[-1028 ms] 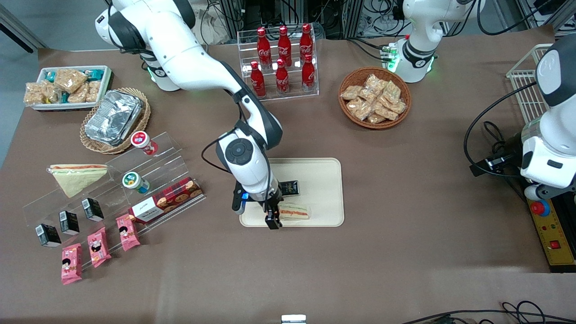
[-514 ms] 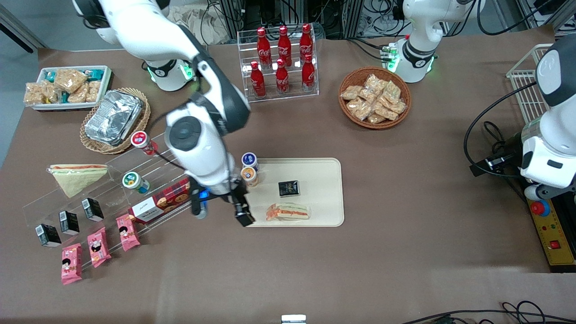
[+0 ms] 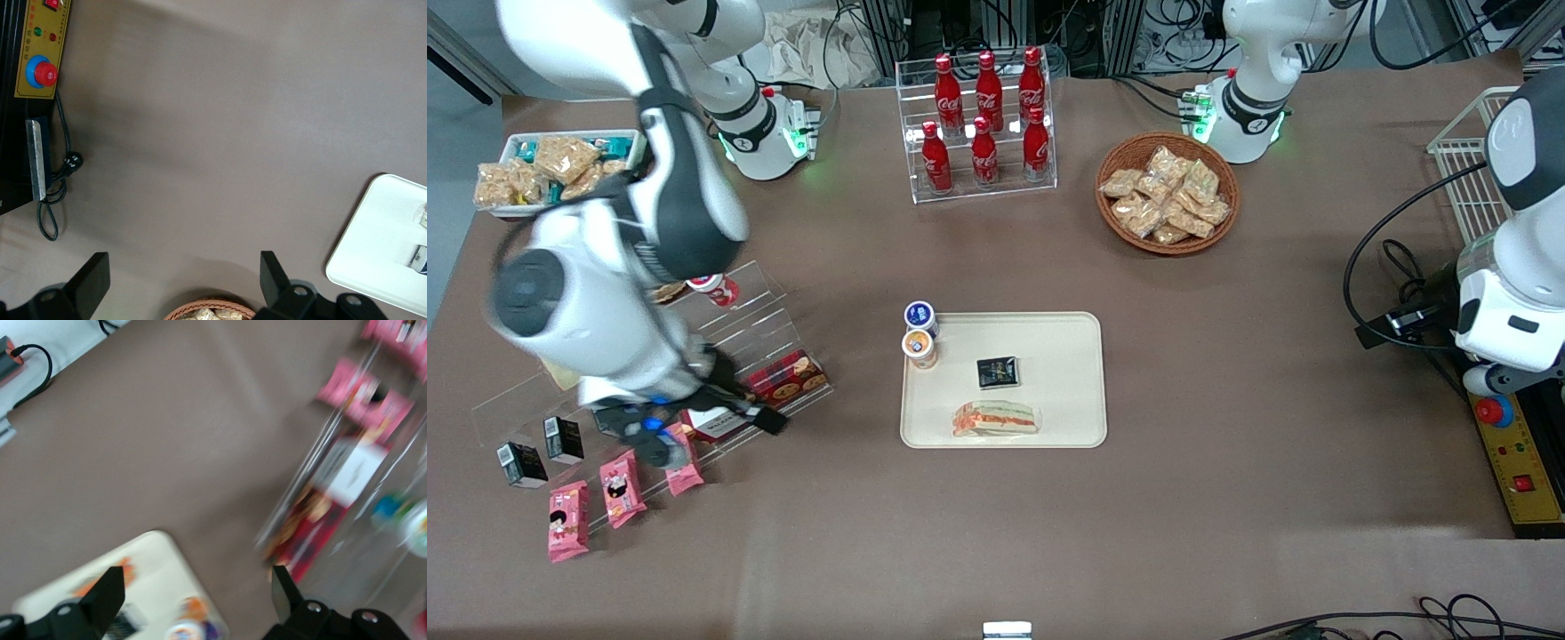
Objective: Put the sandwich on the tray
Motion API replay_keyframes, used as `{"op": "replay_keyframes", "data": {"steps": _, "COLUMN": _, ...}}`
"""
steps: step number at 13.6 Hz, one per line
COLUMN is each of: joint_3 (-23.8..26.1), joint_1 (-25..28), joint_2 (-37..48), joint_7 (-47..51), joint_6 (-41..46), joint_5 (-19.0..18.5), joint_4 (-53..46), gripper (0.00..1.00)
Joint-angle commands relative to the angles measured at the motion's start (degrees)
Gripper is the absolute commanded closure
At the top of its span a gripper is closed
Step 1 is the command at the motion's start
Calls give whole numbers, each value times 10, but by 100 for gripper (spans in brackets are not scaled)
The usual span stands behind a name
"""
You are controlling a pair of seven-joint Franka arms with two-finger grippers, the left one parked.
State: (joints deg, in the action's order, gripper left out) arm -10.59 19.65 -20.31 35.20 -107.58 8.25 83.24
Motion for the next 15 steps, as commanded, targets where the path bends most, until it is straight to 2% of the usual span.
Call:
{"op": "replay_keyframes", "data": {"steps": 1, "joint_3": 9, "joint_1": -52, "joint_2": 87, "joint_7": -172, "joint_6": 0, "joint_5": -34, "joint_4": 84, "gripper": 2}}
{"op": "replay_keyframes", "data": {"steps": 5, "joint_3": 8, "joint_1": -116, "joint_2": 163, "joint_7": -352, "joint_6": 2, "joint_5": -72, "joint_4": 140, "gripper": 2}}
{"op": "replay_keyframes", "data": {"steps": 6, "joint_3": 8, "joint_1": -124, "joint_2": 191, "joint_7": -377, "joint_6": 2, "joint_5": -88, "joint_4": 167, "gripper": 2}}
{"op": "replay_keyframes", "data": {"steps": 7, "joint_3": 9, "joint_1": -124, "joint_2": 225, "joint_7": -384, "joint_6": -2, "joint_5": -127, "joint_4": 201, "gripper": 2}}
{"op": "replay_keyframes", "data": {"steps": 8, "joint_3": 9, "joint_1": -124, "joint_2": 255, "joint_7": -385, "joint_6": -7, "joint_5": -144, "joint_4": 231, "gripper": 2}}
{"op": "replay_keyframes", "data": {"steps": 10, "joint_3": 9, "joint_1": -126, "joint_2": 280, "joint_7": -385, "joint_6": 5, "joint_5": -145, "joint_4": 242, "gripper": 2}}
{"op": "replay_keyframes", "data": {"steps": 15, "joint_3": -1, "joint_1": -129, "joint_2": 275, "joint_7": -377, "joint_6": 13, "joint_5": -143, "joint_4": 222, "gripper": 2}}
